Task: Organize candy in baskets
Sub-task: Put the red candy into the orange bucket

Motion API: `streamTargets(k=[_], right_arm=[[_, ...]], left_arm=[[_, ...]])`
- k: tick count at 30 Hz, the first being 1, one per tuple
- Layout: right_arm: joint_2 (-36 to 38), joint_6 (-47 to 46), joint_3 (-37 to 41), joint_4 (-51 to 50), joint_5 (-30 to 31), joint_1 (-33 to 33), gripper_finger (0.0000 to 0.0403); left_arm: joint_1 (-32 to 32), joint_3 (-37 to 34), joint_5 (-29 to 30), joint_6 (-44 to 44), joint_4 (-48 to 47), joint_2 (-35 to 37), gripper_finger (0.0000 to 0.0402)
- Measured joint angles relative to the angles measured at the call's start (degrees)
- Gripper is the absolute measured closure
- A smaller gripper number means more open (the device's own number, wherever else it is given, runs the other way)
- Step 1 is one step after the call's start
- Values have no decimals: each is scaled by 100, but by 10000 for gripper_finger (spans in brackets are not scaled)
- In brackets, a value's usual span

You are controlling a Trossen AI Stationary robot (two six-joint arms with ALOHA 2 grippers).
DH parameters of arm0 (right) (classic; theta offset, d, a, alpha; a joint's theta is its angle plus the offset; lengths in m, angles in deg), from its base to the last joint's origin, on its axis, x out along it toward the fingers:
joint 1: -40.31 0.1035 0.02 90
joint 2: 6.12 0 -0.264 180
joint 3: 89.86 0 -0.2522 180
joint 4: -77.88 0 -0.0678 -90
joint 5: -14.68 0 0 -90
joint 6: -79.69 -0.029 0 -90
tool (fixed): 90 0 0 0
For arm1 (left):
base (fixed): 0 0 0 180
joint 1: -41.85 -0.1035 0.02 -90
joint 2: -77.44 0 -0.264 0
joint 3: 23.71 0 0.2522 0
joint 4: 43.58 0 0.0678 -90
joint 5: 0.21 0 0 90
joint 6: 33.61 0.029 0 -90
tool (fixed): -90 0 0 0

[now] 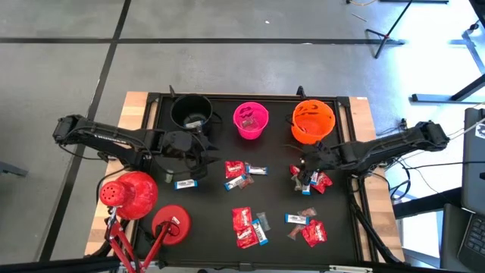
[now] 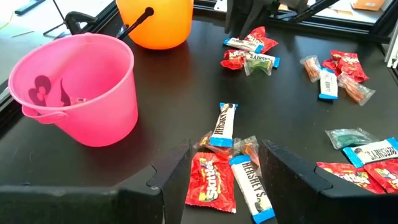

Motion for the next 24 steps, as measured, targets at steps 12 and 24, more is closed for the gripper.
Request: streamTargets(k=[12,24], right_arm=[[-782,-309,2,-46,-258,0,246],[-1161,-425,0,0,-347,-2,270]], left_arm=[[157,0,9,-46,-22,0,224],[216,0,11,-98,-20,0,224]])
